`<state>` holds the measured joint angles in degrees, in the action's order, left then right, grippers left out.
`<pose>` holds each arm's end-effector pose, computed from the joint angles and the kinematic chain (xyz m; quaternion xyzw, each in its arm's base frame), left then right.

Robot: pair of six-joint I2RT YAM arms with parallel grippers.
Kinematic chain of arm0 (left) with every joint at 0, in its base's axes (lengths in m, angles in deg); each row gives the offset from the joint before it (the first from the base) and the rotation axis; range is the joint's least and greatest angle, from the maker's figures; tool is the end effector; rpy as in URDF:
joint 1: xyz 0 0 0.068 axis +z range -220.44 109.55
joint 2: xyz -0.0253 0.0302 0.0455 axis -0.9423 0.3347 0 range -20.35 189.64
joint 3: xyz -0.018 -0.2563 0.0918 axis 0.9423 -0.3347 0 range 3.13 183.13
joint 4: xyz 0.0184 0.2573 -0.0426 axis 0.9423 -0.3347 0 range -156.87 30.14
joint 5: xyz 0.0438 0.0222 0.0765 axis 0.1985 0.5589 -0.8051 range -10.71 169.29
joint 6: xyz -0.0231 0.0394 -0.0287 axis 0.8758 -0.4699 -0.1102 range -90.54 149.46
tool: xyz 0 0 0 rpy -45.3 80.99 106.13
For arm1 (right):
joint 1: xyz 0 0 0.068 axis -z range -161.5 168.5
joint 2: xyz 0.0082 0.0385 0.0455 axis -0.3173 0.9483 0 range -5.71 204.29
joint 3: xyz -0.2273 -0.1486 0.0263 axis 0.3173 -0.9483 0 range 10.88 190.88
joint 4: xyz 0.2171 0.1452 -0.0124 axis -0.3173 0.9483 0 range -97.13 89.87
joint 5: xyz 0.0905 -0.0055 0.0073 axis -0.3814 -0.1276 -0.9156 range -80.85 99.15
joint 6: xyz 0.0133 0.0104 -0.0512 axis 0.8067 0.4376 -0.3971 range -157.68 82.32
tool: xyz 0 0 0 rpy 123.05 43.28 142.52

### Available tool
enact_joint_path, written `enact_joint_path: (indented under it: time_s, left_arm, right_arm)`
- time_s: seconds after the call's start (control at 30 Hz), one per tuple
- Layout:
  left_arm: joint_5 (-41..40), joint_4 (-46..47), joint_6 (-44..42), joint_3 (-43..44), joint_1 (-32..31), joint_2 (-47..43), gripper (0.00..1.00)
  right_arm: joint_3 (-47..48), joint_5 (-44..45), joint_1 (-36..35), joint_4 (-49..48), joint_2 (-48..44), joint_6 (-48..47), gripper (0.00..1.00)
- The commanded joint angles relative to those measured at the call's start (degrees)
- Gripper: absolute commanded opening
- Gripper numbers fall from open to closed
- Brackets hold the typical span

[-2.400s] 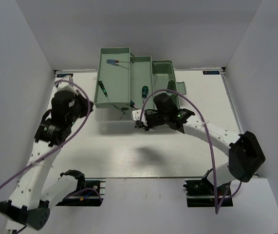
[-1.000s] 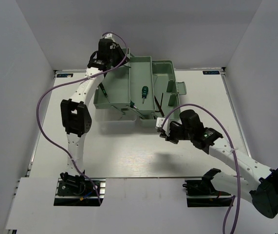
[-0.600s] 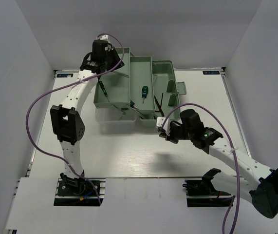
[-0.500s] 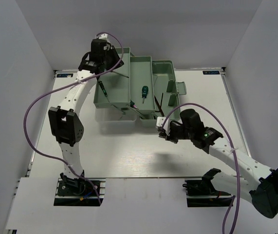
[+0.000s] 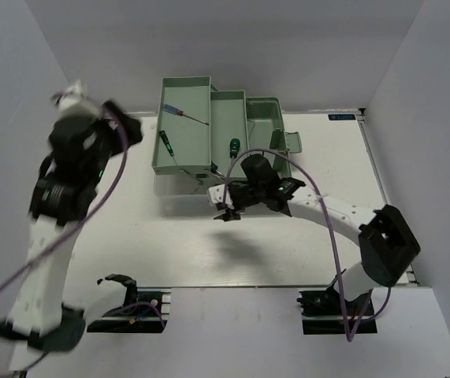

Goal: Sort the tools into containers

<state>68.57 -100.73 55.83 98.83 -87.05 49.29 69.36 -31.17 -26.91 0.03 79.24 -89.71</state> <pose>0.2196 -0.0586 0.4946 -0.1239 0.7812 -0.1536 0.5923 0.2133 0.2491 0.2650 -0.7292 0.4235 0.2777 0.4602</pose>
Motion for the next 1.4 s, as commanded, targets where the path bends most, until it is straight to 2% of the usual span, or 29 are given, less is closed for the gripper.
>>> enact_joint_path:
  time_s: [0.0,0.23,0.27,0.43,0.6,0.8,1.07,1.23,1.37]
  left_arm:
    - [-15.4,-14.9,6.2,-11.6,0.3,-12.9,0.82]
    - [-16.1,-27.3,27.5,-34.1,-0.4,-33.3,0.83]
    - [-15.3,-28.0,31.7,-36.4,-0.5,-35.3,0.83]
    - [-5.9,-26.4,39.5,-51.7,-0.5,-46.4,0.83]
    - [-1.0,-21.5,39.6,-57.6,-0.5,-47.9,0.83]
    - [3.8,-15.5,35.9,-62.2,-0.5,-43.9,0.83]
    - [8.0,-6.7,34.1,-67.0,-0.5,-43.9,0.83]
    - [8.6,-4.6,33.0,-67.0,0.1,-41.4,0.83]
    - [8.6,-3.1,33.0,-68.1,0.1,-40.2,0.83]
  right_arm:
    - [5.8,0.6,-4.0,-3.9,4.4,-6.9,0.60]
    - [9.2,6.7,-9.4,-9.3,9.4,-8.8,0.59]
    - [9.2,7.4,-10.2,-11.4,9.8,-8.9,0.59]
    - [11.2,17.6,-13.7,-16.3,15.5,-9.2,0.56]
    - [16.2,25.5,-14.6,-18.1,21.7,-9.1,0.55]
    - [19.7,34.7,-15.7,-20.2,27.6,-8.8,0.55]
    - [17.7,34.0,-15.6,-21.0,25.0,-7.6,0.53]
    - [18.1,35.6,-15.6,-20.8,25.1,-6.7,0.52]
    - [22.9,36.9,-14.9,-14.2,28.3,-5.3,0.52]
